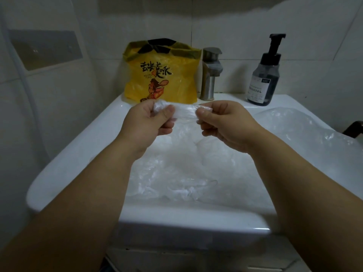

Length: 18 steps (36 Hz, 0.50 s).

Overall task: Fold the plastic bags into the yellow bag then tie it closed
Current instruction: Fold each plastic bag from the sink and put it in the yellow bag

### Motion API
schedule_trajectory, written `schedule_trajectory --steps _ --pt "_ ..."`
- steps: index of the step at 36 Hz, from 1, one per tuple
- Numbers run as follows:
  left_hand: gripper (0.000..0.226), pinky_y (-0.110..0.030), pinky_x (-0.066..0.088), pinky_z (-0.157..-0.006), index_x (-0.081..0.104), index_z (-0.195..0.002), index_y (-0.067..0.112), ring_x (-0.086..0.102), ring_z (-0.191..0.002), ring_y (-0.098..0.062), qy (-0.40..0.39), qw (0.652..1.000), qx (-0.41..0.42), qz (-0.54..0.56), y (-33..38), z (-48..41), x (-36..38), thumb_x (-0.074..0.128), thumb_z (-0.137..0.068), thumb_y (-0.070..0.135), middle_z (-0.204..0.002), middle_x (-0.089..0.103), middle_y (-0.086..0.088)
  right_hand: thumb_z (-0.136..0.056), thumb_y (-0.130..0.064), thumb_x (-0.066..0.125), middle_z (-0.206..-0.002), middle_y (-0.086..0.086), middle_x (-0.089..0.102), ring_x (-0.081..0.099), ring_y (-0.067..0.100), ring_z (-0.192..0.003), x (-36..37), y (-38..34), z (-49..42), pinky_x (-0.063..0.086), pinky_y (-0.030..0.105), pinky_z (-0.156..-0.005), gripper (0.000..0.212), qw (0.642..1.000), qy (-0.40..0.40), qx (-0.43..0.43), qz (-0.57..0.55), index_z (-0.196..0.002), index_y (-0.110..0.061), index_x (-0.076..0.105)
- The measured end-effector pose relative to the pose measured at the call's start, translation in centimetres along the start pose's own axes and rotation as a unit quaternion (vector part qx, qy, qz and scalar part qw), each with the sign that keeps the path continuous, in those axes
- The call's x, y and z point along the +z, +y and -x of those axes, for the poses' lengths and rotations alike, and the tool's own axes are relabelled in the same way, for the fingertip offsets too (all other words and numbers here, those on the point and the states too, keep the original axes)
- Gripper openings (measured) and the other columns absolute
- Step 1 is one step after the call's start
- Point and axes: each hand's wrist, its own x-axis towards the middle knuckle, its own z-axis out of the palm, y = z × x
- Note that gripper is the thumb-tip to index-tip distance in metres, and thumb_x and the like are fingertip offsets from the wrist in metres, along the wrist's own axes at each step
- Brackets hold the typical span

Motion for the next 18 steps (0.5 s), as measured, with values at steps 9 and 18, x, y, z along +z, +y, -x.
schedule_trajectory --steps 9,18 --pt "0.006 -0.018 0.054 -0.062 0.06 -0.093 0.014 0.064 -0.063 -0.004 -0.054 0.998 -0.029 -0.03 0.2 0.3 -0.3 0.056 -0.096 0.011 -0.075 0.069 0.001 -0.09 0.001 0.057 -0.075 0.01 0.055 0.052 0.014 -0.063 -0.6 -0.3 0.1 0.052 0.019 -0.058 0.011 0.999 -0.029 0.028 -0.023 -0.092 -0.006 0.066" --pt "0.015 -0.016 0.052 -0.056 0.055 -0.091 0.014 0.062 -0.058 -0.005 -0.078 0.99 -0.08 0.088 1.4 0.7 0.2 0.049 -0.098 0.004 -0.065 0.07 0.001 -0.092 0.004 0.052 -0.063 0.008 0.06 0.053 0.015 -0.056 -0.8 -0.4 -0.2 0.048 0.024 -0.052 0.018 0.995 -0.001 0.035 -0.092 -0.091 -0.006 0.066"
